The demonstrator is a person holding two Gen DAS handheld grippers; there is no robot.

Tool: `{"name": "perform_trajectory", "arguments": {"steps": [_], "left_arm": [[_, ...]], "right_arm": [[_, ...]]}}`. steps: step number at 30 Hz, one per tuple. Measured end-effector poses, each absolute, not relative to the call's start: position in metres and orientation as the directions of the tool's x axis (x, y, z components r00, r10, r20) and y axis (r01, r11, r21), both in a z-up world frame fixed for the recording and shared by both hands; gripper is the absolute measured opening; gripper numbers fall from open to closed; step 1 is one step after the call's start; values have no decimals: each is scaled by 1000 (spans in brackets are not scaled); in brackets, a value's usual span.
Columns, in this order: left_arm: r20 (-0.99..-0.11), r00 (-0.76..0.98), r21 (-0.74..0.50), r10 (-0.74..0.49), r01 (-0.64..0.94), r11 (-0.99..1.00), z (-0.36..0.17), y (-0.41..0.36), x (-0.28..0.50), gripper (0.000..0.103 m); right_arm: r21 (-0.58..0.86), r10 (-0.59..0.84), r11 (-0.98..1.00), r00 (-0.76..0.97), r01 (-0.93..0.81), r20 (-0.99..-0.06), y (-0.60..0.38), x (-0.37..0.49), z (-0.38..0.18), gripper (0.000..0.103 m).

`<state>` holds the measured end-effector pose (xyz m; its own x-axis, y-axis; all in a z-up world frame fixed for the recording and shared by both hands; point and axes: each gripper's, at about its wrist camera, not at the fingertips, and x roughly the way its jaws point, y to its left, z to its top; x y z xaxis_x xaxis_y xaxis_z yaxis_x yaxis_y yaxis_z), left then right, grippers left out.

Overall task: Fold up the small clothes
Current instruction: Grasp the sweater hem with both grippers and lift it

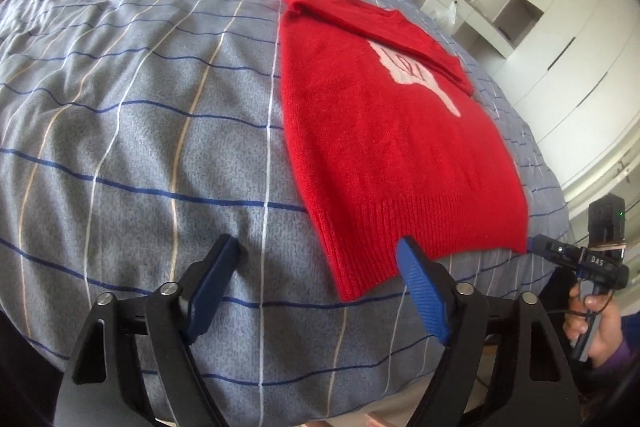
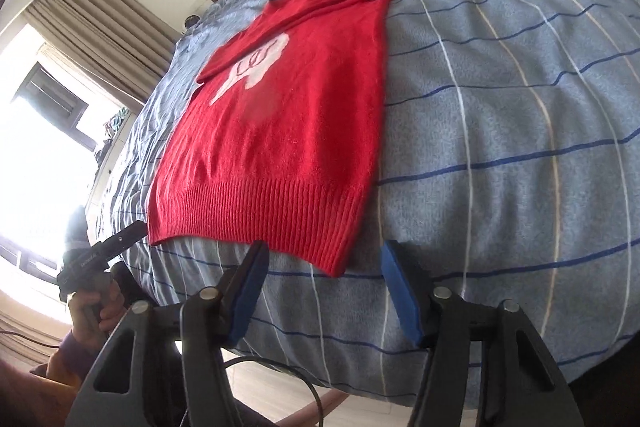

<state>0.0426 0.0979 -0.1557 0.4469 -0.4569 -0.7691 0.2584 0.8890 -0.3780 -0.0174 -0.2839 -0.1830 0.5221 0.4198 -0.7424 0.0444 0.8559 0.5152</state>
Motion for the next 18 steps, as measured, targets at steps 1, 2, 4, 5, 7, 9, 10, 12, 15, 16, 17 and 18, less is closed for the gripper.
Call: {"name": "perform_trajectory", "arguments": {"steps": [1,2,4,5,7,9,10,12,15,16,17,18], "left_arm": [[-772,439,-379,-459,262,888,-156,95,42,75],[-771,428,-387,-471,272,881,-156,92,42,67],[-779,392,-402,-490,289,869,-158,83,42,54],[-791,384,-384,-477,295,875,-158,78,43,51],[-812,388,-342,-436,289,894,-162,73,45,33],[-810,368,-388,-457,249,888,-166,80,49,3],[-793,370,-427,-484,229,875,-165,87,48,3],[-761,394,-464,-515,224,857,-155,95,42,2],[-699,435,-525,-567,227,821,-131,102,36,2],[-675,453,-544,-582,228,808,-122,103,38,2],[-650,473,-561,-595,230,795,-113,105,41,2],[-626,494,-574,-604,232,785,-103,105,47,2]], "right_arm": [[527,432,849,517,43,-739,-283,-16,-185,53],[536,442,843,514,42,-736,-282,-14,-186,52],[542,450,839,506,43,-736,-279,-10,-187,46],[542,450,839,503,46,-738,-278,-8,-188,43],[550,447,832,496,74,-744,-281,-2,-194,10],[571,446,813,507,114,-738,-289,-1,-198,4],[585,450,802,518,124,-727,-293,-3,-196,4],[597,446,792,549,126,-707,-299,-13,-186,4],[647,477,756,594,98,-648,-306,-23,-163,4],[653,481,753,609,82,-631,-307,-23,-154,4],[658,484,751,624,64,-613,-307,-20,-145,4],[665,487,746,641,47,-593,-308,-16,-137,4]]}}
